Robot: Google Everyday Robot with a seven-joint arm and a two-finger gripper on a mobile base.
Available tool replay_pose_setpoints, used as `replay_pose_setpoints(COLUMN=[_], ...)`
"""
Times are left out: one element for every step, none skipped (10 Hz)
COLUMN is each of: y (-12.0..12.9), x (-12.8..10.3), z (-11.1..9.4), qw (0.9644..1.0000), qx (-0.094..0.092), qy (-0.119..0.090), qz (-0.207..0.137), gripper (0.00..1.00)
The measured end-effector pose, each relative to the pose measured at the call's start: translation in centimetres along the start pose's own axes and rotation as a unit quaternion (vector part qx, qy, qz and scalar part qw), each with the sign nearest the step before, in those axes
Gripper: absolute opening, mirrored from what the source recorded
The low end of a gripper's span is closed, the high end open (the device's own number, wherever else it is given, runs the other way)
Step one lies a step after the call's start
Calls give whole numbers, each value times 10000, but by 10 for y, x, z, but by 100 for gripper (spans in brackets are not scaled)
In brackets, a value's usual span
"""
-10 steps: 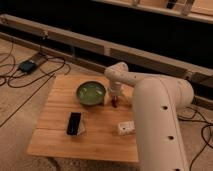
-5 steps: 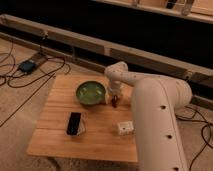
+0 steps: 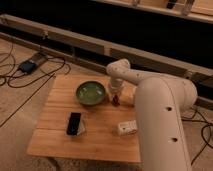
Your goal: Place the pepper in the ceramic cup
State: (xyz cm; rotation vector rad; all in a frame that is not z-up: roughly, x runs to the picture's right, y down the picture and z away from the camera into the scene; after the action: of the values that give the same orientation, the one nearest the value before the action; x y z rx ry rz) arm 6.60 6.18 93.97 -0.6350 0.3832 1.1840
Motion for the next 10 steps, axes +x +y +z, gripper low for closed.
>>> replay_pose_setpoints(y=[2, 2, 2, 1, -1, -5, -13, -21, -28, -38], x=[-3, -4, -5, -9, -13, -15, -17, -19, -18, -18], z=[-11, -25, -36, -54, -67, -78, -89, -100, -106, -114], qw=[10000, 9999, 9998, 9996, 9994, 9993, 9992, 9990, 9990, 9989], qx=[-23, -67, -120, -188, -231, -248, -261, -266, -252, -235], qy=[-30, -50, -56, -123, -183, -219, -269, -347, -356, -413], qz=[-45, -90, -118, -161, -179, -171, -141, -103, -76, -41], gripper=[0, 0, 0, 0, 0, 0, 0, 0, 0, 0])
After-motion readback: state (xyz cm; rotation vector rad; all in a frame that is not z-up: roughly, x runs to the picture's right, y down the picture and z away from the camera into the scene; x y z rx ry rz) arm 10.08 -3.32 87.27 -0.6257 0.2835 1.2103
